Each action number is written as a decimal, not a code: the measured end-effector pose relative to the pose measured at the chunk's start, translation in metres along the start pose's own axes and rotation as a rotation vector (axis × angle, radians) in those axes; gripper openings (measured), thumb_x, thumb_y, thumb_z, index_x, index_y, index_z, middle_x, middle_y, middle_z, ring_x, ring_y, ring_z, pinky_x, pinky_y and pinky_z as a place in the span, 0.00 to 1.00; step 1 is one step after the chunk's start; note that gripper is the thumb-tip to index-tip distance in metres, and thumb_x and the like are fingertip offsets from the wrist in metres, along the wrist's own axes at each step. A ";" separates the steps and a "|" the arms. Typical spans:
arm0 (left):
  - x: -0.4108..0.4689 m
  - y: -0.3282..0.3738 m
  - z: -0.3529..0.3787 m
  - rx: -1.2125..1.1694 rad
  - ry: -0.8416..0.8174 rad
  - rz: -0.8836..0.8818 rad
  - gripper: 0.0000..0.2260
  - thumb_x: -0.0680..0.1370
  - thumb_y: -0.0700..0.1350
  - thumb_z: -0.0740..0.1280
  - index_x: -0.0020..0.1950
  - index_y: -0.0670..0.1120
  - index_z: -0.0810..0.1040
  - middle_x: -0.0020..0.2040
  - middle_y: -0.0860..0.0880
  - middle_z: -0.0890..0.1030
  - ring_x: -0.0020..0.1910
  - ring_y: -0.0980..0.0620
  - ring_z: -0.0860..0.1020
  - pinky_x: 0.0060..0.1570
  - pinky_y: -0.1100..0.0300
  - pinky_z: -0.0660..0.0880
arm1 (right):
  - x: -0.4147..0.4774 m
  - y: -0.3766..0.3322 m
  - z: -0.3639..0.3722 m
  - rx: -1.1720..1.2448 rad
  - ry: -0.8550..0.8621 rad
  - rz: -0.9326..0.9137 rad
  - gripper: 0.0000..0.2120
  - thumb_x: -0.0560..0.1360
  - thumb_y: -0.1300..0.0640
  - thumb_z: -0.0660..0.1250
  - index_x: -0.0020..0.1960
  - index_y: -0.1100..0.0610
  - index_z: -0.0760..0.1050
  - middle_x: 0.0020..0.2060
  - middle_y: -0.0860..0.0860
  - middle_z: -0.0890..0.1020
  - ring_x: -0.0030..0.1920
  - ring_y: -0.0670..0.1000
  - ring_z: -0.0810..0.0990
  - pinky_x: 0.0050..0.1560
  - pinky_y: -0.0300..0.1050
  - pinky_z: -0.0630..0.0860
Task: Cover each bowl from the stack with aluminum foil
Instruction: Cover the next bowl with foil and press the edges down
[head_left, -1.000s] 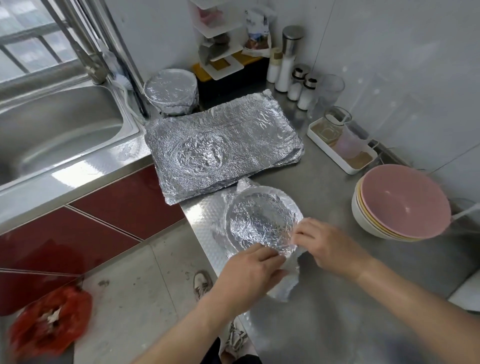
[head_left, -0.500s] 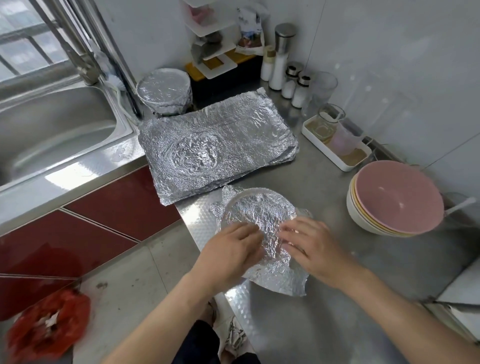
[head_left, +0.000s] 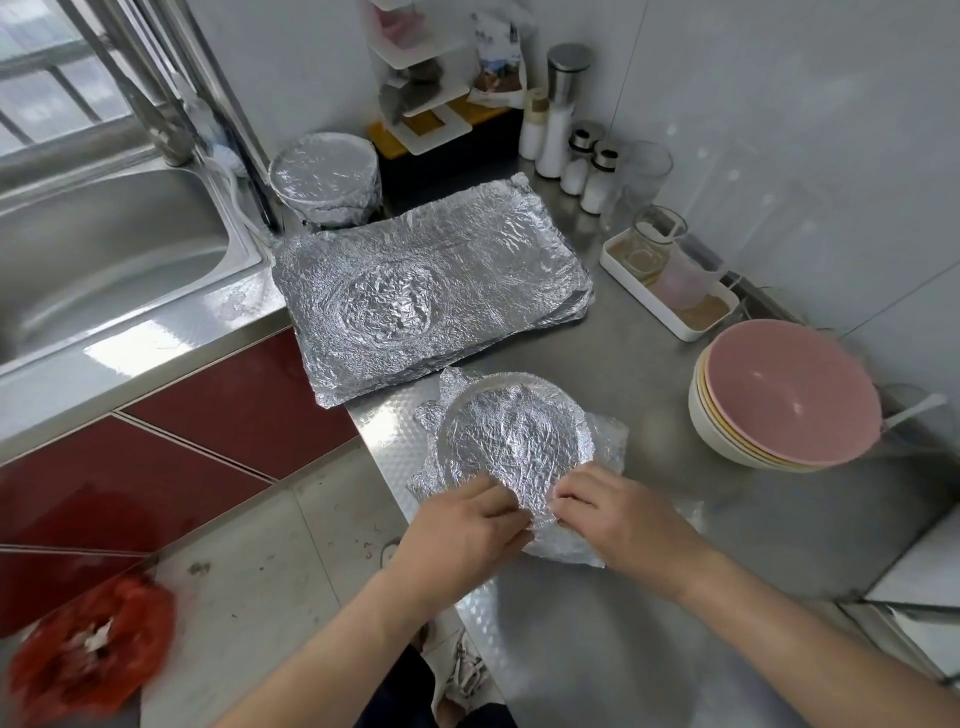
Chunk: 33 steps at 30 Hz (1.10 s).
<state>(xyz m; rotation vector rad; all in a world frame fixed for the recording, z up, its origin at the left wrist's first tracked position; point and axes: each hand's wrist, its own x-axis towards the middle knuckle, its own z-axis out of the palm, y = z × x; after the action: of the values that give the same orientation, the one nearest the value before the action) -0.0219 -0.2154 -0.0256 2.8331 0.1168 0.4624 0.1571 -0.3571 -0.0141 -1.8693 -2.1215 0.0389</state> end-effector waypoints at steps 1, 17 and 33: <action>0.000 0.001 0.003 0.022 0.013 0.004 0.11 0.81 0.49 0.64 0.43 0.48 0.82 0.41 0.53 0.78 0.40 0.51 0.75 0.34 0.55 0.75 | 0.001 0.000 0.000 -0.034 0.003 -0.020 0.04 0.71 0.65 0.69 0.44 0.57 0.78 0.43 0.50 0.78 0.45 0.52 0.77 0.40 0.44 0.76; 0.007 0.010 0.005 0.041 0.042 -0.088 0.09 0.77 0.53 0.66 0.47 0.49 0.81 0.41 0.52 0.77 0.41 0.50 0.73 0.38 0.57 0.73 | 0.013 0.001 -0.013 0.261 -0.035 0.240 0.08 0.71 0.52 0.70 0.49 0.51 0.81 0.47 0.46 0.77 0.50 0.49 0.76 0.52 0.43 0.75; 0.027 0.027 0.012 0.030 0.084 -0.268 0.14 0.76 0.56 0.62 0.36 0.51 0.79 0.32 0.54 0.74 0.31 0.52 0.73 0.28 0.60 0.71 | 0.012 0.006 -0.004 -0.018 0.006 0.084 0.06 0.70 0.62 0.69 0.45 0.53 0.79 0.44 0.46 0.78 0.48 0.51 0.75 0.47 0.43 0.73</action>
<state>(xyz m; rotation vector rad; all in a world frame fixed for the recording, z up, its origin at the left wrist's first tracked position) 0.0089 -0.2409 -0.0207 2.7705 0.5160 0.5219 0.1633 -0.3453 -0.0088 -1.9655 -2.0446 0.0335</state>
